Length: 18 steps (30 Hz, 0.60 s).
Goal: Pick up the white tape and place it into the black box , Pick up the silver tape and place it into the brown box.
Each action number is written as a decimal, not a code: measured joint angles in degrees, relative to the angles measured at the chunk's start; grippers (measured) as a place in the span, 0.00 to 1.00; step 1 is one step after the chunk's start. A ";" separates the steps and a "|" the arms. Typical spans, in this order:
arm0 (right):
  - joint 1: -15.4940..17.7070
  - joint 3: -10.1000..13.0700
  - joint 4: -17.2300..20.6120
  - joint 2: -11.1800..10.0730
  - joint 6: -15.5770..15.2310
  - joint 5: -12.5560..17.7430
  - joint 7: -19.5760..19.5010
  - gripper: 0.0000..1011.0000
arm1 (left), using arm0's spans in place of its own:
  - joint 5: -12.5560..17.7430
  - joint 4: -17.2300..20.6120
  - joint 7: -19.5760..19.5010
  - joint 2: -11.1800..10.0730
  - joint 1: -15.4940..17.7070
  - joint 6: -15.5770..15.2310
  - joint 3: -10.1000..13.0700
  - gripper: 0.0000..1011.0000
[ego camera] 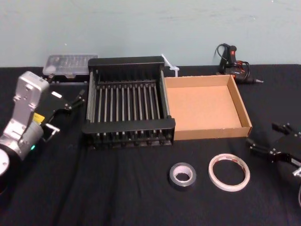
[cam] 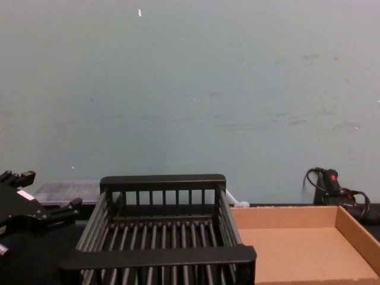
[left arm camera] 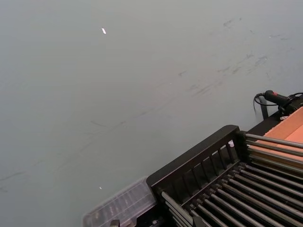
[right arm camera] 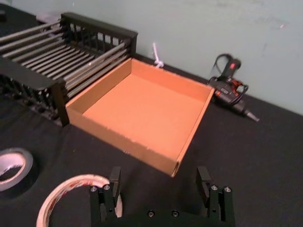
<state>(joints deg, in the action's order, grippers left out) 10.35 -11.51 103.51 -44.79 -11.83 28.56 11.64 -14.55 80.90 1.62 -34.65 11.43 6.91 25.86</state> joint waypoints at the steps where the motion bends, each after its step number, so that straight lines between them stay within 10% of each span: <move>1: 0.00 -0.16 -0.13 0.09 -0.16 -0.13 0.18 0.99 | 0.00 0.00 0.00 0.00 0.00 0.00 0.00 0.99; 18: -2.53 -3.04 -3.47 3.02 -3.26 -3.08 4.16 0.99 | 0.00 0.00 0.00 0.00 0.00 0.00 0.00 0.99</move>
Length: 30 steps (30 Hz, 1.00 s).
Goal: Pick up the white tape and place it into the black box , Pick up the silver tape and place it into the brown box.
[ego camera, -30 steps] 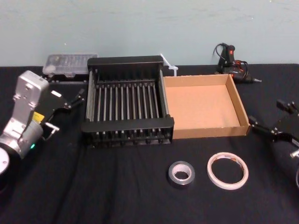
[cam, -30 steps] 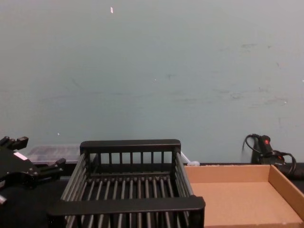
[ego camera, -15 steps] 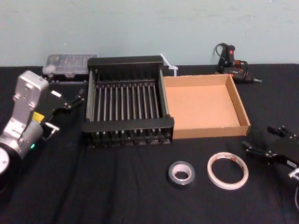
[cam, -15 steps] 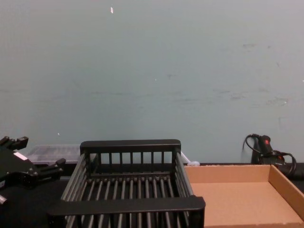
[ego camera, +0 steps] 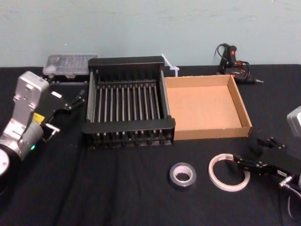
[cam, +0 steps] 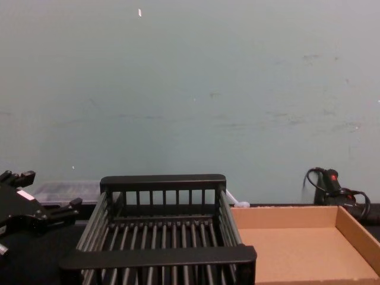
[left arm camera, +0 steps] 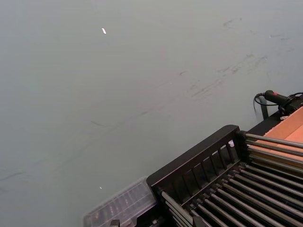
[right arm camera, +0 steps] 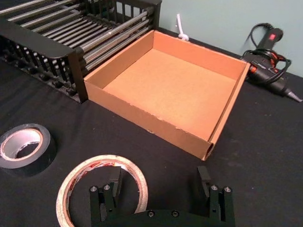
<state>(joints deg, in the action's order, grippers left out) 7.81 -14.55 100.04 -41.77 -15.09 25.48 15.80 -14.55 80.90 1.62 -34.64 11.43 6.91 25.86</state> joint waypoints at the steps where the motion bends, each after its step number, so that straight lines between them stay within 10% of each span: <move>1: -0.24 -0.14 -0.28 0.25 -0.26 -0.22 0.26 0.99 | 0.00 0.00 0.00 0.00 0.00 0.00 0.00 0.99; 30: -2.14 -0.06 -3.91 3.85 -2.90 -3.88 4.24 0.99 | 0.00 0.00 0.00 0.00 0.00 0.00 0.00 0.99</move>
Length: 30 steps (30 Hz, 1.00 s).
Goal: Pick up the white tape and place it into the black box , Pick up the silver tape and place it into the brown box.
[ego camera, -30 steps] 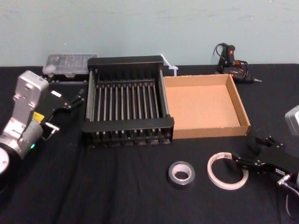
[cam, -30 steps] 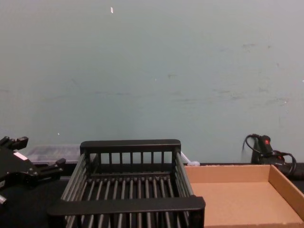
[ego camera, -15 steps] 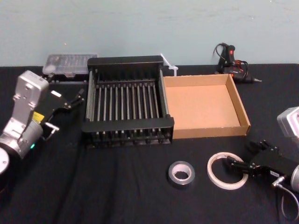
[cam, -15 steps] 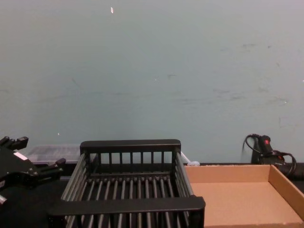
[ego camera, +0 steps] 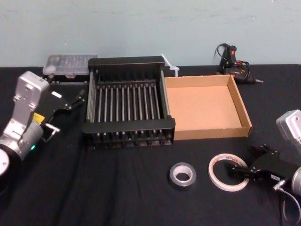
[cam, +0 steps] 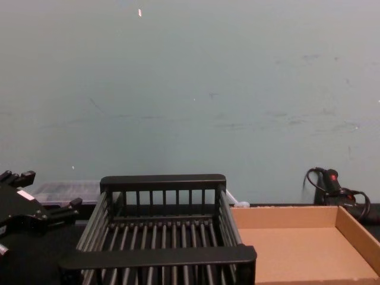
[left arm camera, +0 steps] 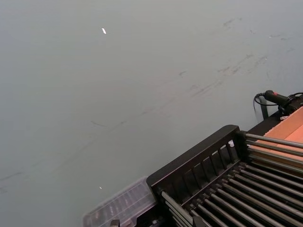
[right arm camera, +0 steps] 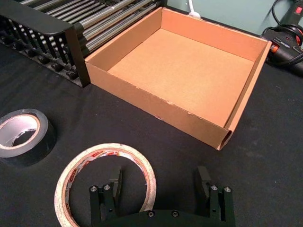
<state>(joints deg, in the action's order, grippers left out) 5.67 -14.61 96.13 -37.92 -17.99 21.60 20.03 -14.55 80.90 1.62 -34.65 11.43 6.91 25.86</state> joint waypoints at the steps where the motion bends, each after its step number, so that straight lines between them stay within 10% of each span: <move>1: 0.03 0.12 0.00 0.08 -0.08 -0.12 0.17 0.99 | 0.00 0.00 0.00 0.00 0.00 0.00 0.00 0.99; 30: -0.06 0.38 -0.29 0.91 -0.97 -1.76 1.47 0.99 | 0.00 0.00 0.00 0.00 0.00 0.00 0.00 0.99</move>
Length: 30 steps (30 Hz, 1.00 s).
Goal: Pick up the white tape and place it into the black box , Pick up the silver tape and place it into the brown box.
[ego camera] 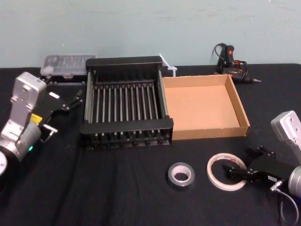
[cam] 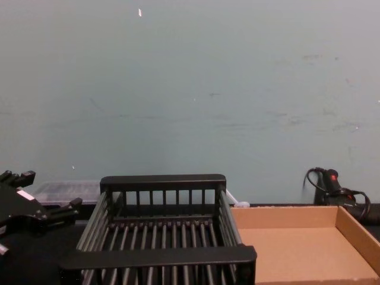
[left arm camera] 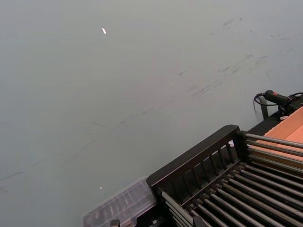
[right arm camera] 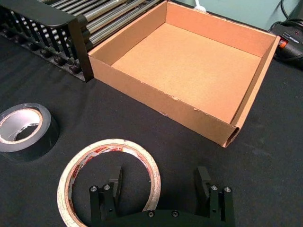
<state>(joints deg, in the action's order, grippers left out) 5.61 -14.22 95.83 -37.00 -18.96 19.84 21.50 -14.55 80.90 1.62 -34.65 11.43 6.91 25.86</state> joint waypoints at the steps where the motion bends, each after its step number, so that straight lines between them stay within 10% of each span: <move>1: 0.00 0.00 0.00 0.00 0.00 0.00 0.00 0.99 | 0.00 0.00 0.00 0.00 0.00 0.00 0.00 0.99; 12: 0.05 0.00 0.04 -0.05 0.09 0.05 -0.03 0.97 | 0.00 0.00 0.00 0.00 0.00 0.00 0.00 0.99; 30: 0.06 0.00 0.06 -0.09 0.17 0.14 -0.09 0.47 | 0.00 0.00 0.00 0.00 0.00 0.00 0.00 0.99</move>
<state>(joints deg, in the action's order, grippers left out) 5.67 -14.22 95.89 -37.09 -18.79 19.99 21.42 -14.55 80.90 1.62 -34.64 11.43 6.91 25.86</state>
